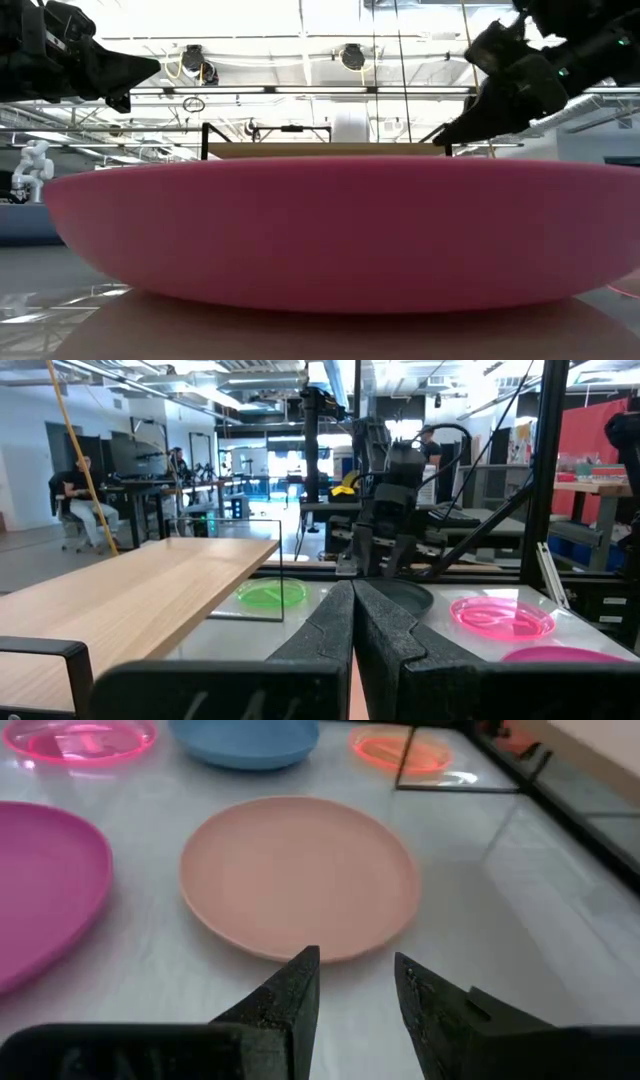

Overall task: Place and stack plates onto a shelf
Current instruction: Put the large light pink plate on the shelf

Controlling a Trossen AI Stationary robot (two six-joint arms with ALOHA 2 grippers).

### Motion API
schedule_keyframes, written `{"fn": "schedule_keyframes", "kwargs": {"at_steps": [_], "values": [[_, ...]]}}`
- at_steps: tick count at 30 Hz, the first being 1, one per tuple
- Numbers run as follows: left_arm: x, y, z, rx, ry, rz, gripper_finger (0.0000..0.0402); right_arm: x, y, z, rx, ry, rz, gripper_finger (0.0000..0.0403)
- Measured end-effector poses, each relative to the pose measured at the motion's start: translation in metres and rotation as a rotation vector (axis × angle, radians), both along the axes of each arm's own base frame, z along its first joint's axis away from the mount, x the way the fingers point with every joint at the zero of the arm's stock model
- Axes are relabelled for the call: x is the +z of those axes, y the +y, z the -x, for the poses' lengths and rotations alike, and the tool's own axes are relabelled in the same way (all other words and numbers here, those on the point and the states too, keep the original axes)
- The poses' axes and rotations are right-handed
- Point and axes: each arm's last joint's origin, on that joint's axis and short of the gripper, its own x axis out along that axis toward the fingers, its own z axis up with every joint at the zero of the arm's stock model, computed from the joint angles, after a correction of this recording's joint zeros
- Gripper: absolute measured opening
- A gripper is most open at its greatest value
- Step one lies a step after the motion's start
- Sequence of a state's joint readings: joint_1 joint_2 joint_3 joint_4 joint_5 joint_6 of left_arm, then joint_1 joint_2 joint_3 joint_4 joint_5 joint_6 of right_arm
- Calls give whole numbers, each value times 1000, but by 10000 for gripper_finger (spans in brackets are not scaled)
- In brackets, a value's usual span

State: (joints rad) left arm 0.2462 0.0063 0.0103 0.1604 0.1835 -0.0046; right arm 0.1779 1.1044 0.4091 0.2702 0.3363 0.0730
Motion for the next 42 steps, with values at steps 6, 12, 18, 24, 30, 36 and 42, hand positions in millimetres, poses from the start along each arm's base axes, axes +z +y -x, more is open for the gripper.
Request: {"fn": "schedule_keyframes", "kwargs": {"at_steps": [6,12,18,24,30,36,42], "values": [[0,0,0,0,0,0,10,0,8,-28,89,103,103,114],[0,0,0,0,-1,0,10,-19,14,-41,215,198,240,114],[0,0,0,0,0,0,10,-35,22,-52,285,190,323,120],[0,0,0,0,-1,0,10,-50,25,-61,327,200,394,151],[0,0,0,0,1,0,10,-61,28,-78,360,246,448,164],[0,0,0,0,1,0,10,-71,26,-98,337,275,477,153],[0,0,0,0,0,0,10,-71,27,-100,334,277,466,86]]}}
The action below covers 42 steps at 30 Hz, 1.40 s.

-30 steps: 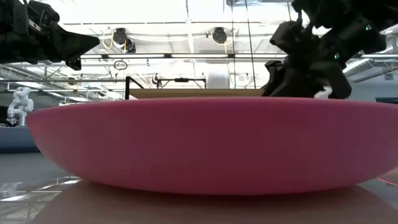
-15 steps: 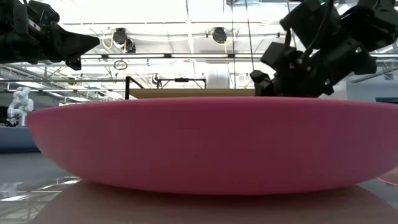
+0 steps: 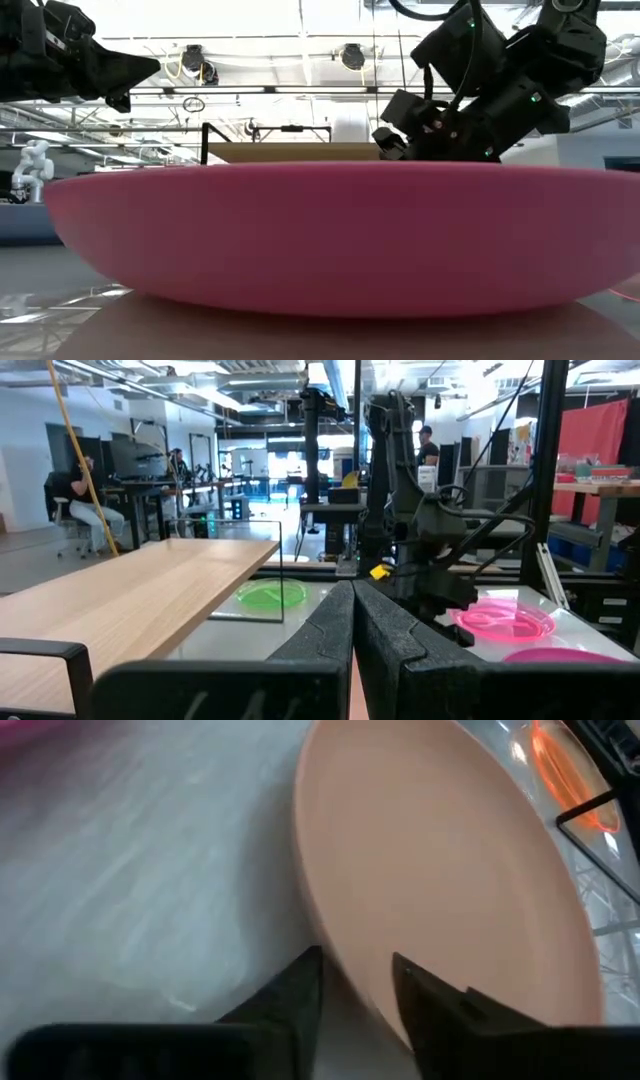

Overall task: Place and stack plates onto a shelf
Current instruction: Put the large light pink plate on the shelf

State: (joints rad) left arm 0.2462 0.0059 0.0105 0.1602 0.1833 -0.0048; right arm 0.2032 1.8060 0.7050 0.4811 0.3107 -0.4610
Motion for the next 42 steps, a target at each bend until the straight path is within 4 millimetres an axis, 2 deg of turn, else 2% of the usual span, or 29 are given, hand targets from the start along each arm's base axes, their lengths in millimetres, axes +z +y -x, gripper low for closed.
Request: {"fn": "schedule_keyframes", "kwargs": {"at_steps": [3,4,7,11,14,17,20,24,26,30,34,37,42], "values": [[0,0,0,0,0,0,10,5,2,3,0,1,-1,22],[0,0,0,0,-1,0,10,8,3,4,-6,-5,-10,12],[0,0,0,0,0,0,10,26,10,6,-11,-67,-78,5],[-1,0,0,0,5,1,10,67,20,14,17,-229,-88,3],[0,0,0,0,3,1,10,101,19,21,21,-364,-23,2],[0,0,0,0,0,0,10,136,2,22,-63,-469,80,2],[0,0,0,0,1,0,10,169,-24,13,-149,-512,160,2],[0,0,0,0,1,0,10,214,-68,-6,-211,-460,201,1],[0,0,0,0,1,0,10,227,-88,-13,-257,-390,172,1],[0,0,0,0,-1,-1,10,227,-122,-15,-397,-258,117,1],[0,0,0,0,0,0,10,210,-145,-8,-507,-135,44,1],[0,0,0,0,0,0,10,193,-156,-6,-540,-54,-21,1],[0,0,0,0,0,0,10,161,-164,-10,-579,-40,-74,1]]}}
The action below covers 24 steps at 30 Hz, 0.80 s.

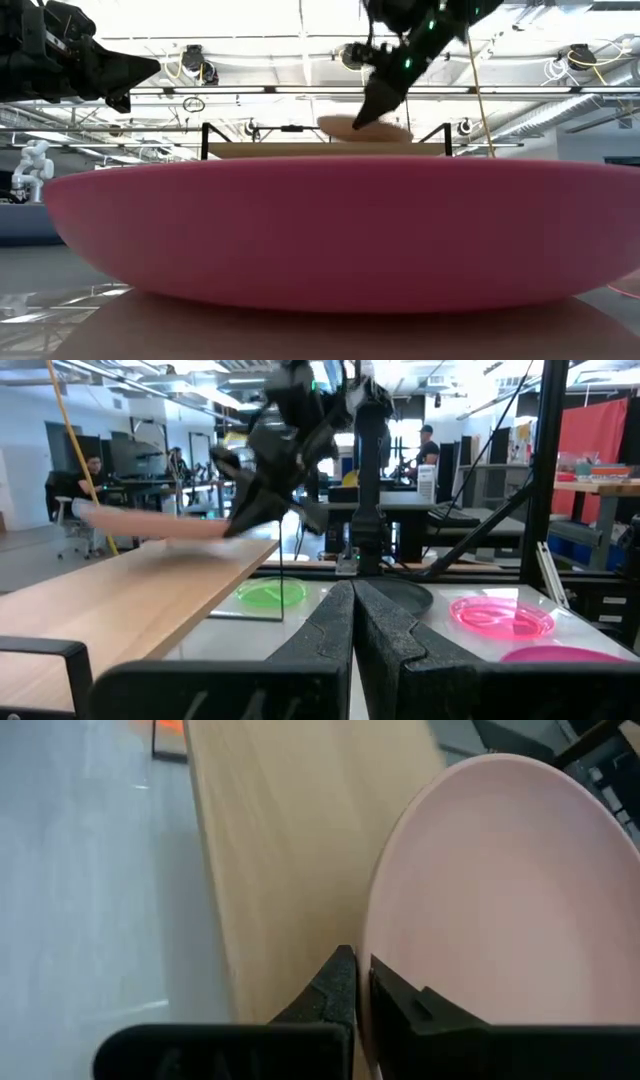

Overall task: Place and stack plates onto a shelf
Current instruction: Put the large light pink plate on the shelf, then stack the large blue plate on top of the large light pink plate on the shelf

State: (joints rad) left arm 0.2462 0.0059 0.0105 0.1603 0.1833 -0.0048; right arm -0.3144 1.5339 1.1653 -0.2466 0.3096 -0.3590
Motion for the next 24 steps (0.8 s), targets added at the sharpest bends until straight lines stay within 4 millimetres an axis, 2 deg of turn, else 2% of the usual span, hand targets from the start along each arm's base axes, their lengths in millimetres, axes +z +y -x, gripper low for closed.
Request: {"fn": "schedule_keyframes", "kwargs": {"at_steps": [2,9,15,19,24], "values": [[0,0,0,0,2,0,10,-10,0,0,5,10,6,5],[0,0,0,0,1,0,10,-18,7,1,20,-18,5,29],[0,0,0,0,0,0,10,-14,18,-3,69,-33,25,89],[0,0,0,0,1,0,10,-5,27,-4,97,-80,41,133],[0,0,0,0,0,0,10,30,52,9,162,-218,71,161]]}}
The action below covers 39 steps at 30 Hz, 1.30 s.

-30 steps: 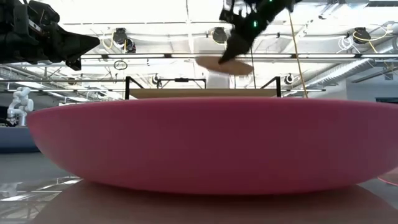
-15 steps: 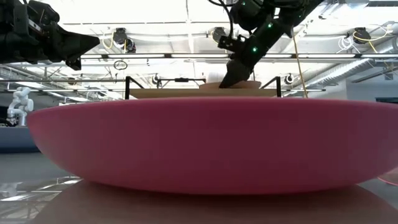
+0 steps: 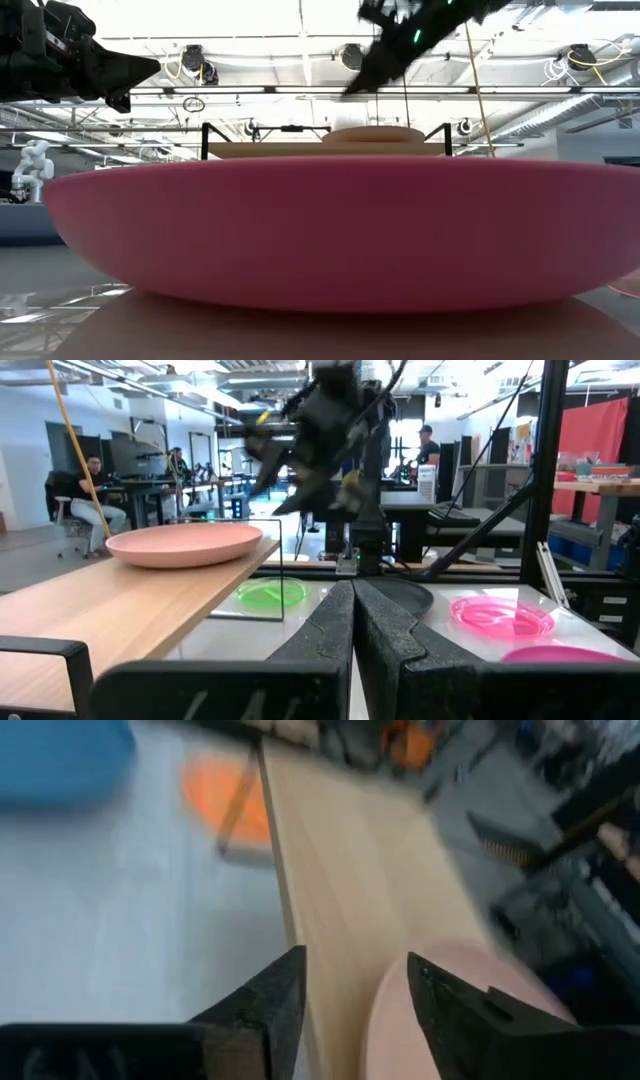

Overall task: Place and stack plates onto a shelf
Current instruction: Stack the large blue plate on top of the large light pink plate on the shelf

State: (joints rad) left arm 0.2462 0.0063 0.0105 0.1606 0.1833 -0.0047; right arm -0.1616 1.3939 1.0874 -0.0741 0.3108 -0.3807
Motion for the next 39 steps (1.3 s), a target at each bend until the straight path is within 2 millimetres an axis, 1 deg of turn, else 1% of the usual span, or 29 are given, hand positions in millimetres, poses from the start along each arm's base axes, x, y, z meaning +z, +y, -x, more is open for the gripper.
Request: {"fn": "schedule_keyframes", "kwargs": {"at_steps": [2,5,6,8,10,12,14,18,21,27,33,39], "values": [[0,0,0,0,2,0,10,16,12,10,11,-70,-52,162],[0,0,0,0,-1,0,10,26,30,27,56,-100,-219,159],[0,0,0,0,0,0,10,27,37,33,83,-95,-286,157],[0,0,0,0,0,0,10,21,51,43,145,-108,-394,152],[0,0,0,0,1,0,10,3,66,52,186,-112,-424,149],[0,0,0,0,1,0,10,-21,78,62,218,-120,-422,147],[0,0,0,0,0,0,10,-44,86,71,250,-152,-447,147],[0,0,0,0,0,0,10,-79,100,92,320,-243,-521,146],[0,0,0,0,1,0,10,-96,105,106,373,-281,-519,146],[0,0,0,0,0,0,10,-116,102,125,395,-316,-506,146],[0,0,0,0,1,0,10,-126,100,132,404,-326,-506,146],[0,0,0,0,1,0,10,-126,100,133,406,-331,-509,146]]}}
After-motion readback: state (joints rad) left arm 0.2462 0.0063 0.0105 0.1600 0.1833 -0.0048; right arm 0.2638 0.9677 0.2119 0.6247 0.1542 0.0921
